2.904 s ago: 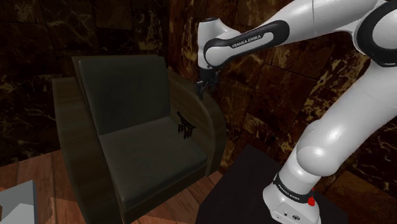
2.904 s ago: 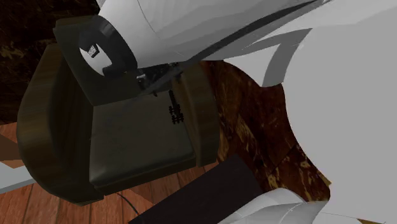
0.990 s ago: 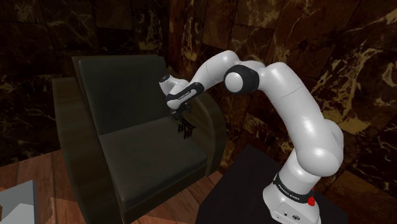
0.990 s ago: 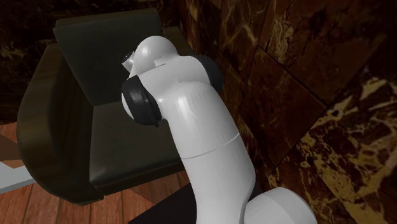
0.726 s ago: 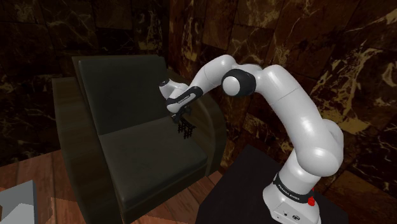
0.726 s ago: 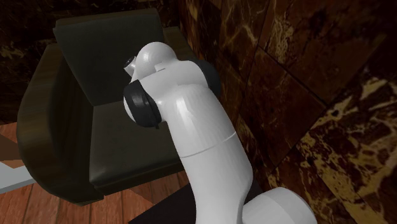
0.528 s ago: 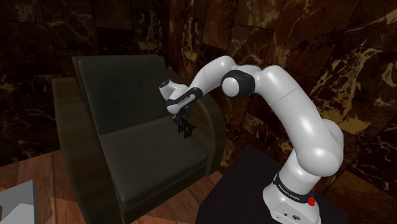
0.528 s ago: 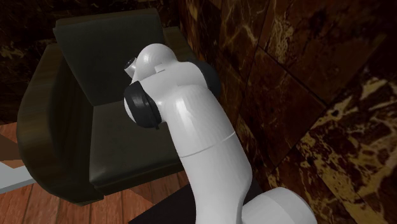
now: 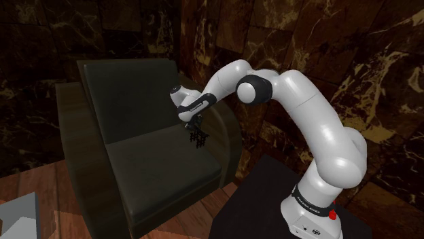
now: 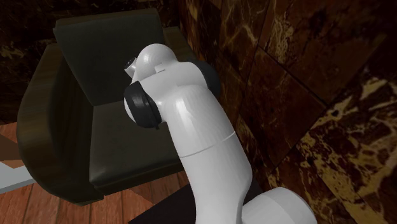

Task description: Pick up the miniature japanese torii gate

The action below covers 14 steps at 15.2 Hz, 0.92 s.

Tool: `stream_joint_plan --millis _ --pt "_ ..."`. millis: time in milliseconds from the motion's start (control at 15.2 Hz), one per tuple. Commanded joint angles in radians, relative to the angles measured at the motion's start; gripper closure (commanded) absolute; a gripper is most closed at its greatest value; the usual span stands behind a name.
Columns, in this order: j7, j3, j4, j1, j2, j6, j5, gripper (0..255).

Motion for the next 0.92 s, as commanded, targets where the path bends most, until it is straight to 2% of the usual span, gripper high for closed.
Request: stream_joint_plan --millis 0,858 --pt "0.0 0.0 -0.001 -0.001 0.0 0.001 0.0 255" --pt "-0.04 0.008 -0.047 -0.001 -0.129 -0.074 0.011 255"
